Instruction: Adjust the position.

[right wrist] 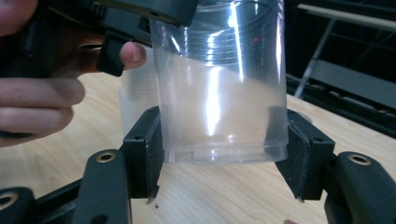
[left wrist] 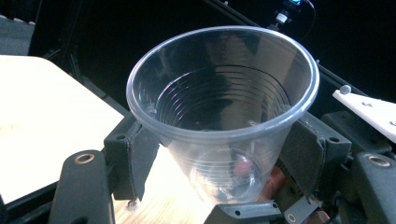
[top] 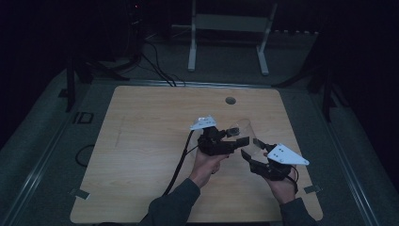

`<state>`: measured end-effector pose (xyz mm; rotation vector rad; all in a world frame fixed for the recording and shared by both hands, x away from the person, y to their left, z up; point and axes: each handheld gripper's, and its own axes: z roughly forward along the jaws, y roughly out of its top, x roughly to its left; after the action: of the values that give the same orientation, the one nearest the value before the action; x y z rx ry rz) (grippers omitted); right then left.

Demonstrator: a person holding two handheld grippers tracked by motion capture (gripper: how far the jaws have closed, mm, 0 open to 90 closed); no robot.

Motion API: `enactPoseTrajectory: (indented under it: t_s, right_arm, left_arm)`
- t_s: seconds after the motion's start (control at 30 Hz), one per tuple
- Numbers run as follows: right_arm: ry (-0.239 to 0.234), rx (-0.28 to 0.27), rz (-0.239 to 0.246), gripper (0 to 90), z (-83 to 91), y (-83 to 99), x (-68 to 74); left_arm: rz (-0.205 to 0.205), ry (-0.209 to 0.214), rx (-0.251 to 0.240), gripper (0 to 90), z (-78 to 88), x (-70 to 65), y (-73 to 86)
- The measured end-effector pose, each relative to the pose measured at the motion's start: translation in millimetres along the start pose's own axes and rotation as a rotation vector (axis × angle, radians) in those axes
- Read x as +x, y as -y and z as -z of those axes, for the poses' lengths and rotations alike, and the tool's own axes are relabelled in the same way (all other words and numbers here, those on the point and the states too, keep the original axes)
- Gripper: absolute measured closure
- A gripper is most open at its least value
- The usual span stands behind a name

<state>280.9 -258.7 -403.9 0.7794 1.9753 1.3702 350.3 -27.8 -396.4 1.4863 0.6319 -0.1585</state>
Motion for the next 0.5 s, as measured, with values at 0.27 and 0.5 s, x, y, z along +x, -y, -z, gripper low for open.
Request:
enactPoseTrajectory:
  t_s: [0.27, 0.5]
  right_arm:
    - [-0.063, 0.049, -0.005, 30.1, -0.6, -2.1, -4.1]
    - [-0.082, 0.075, -0.006, 27.3, 0.8, -6.6, -8.1]
  left_arm:
    - [-0.047, -0.030, 0.012, 31.0, 2.3, -2.4, -1.0]
    - [-0.114, -0.082, 0.048, 31.1, 0.8, -6.7, 1.2]
